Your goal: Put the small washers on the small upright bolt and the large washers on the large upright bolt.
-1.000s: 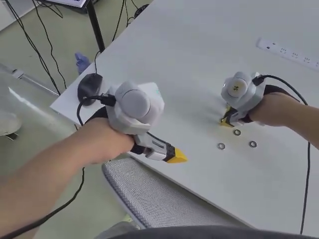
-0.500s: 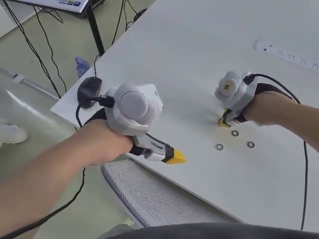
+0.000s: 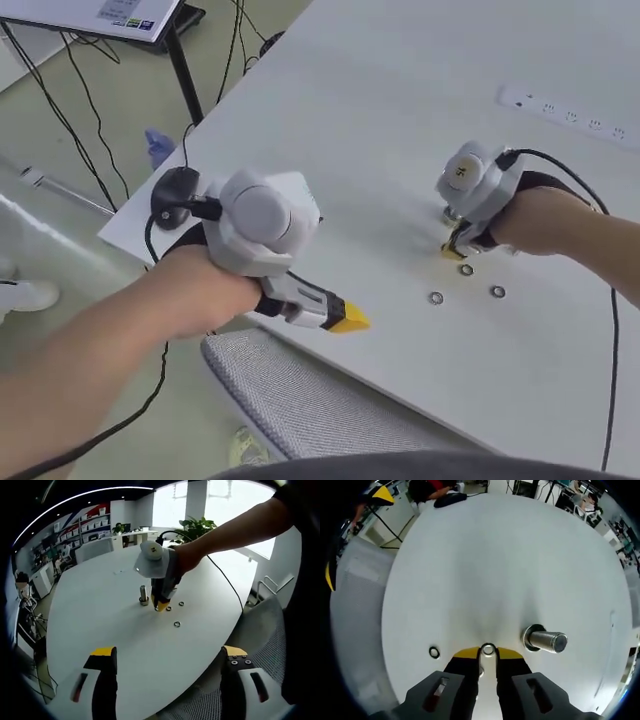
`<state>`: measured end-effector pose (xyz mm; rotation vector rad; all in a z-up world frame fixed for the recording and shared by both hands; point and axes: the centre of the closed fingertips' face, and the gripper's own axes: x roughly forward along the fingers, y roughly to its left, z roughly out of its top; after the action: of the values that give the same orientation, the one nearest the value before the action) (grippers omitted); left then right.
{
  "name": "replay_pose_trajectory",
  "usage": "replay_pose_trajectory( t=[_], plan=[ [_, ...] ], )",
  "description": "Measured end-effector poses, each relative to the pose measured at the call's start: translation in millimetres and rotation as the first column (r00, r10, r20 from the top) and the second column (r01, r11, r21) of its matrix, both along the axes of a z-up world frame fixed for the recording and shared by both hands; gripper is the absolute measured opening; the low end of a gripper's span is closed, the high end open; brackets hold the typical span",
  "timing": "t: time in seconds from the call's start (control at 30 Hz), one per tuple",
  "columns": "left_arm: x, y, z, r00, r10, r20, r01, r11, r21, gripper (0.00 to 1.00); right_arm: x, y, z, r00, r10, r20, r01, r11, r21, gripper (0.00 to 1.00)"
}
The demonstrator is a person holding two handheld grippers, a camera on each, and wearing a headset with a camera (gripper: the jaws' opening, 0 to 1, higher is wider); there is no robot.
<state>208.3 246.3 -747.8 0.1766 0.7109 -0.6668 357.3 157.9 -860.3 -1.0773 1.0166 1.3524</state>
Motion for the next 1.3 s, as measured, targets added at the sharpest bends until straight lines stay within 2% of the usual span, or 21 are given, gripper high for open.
replay_pose_trajectory(
  t=[0.1,0.23,0.67,0.83,0.93,1.1,1.3],
  plan=[
    [0.3,-2.4,-0.1,1.000,-0.009,0.003,0.009,1.000,-0.005,0.85,1.2,-7.0,8.4,1.000,-0.028,-0.003,0.028,1.000,0.013,0.13],
    [1.9,-3.1,-2.5,1.000,-0.016,0.001,0.016,1.000,-0.005,0.85,-1.6,-16.1,16.1,0.999,-0.033,-0.002,0.033,0.999,0.015,0.13],
    [5.0,-6.4,-10.5,0.998,-0.057,-0.009,0.057,0.998,0.003,0.85,-6.7,-52.4,32.0,0.994,-0.111,-0.008,0.112,0.993,0.031,0.13],
    [8.6,-7.5,-9.3,0.998,-0.067,-0.002,0.067,0.998,-0.001,0.85,-1.4,-75.9,35.0,0.986,-0.169,-0.006,0.169,0.985,0.030,0.13],
    [11.6,-7.2,-7.2,0.996,-0.081,0.022,0.081,0.997,0.001,0.85,1.1,-90.0,34.6,0.981,-0.196,-0.005,0.196,0.980,0.020,0.13],
    [12.3,-1.4,-10.9,0.998,-0.066,0.015,0.066,0.998,-0.001,0.88,6.7,-110.4,37.6,0.972,-0.234,0.013,0.234,0.972,0.017,0.13],
    [11.9,4.9,-11.9,0.998,-0.054,0.020,0.054,0.999,0.004,0.91,20.7,-120.7,44.4,0.975,-0.213,0.064,0.212,0.977,0.020,0.13]
  ],
)
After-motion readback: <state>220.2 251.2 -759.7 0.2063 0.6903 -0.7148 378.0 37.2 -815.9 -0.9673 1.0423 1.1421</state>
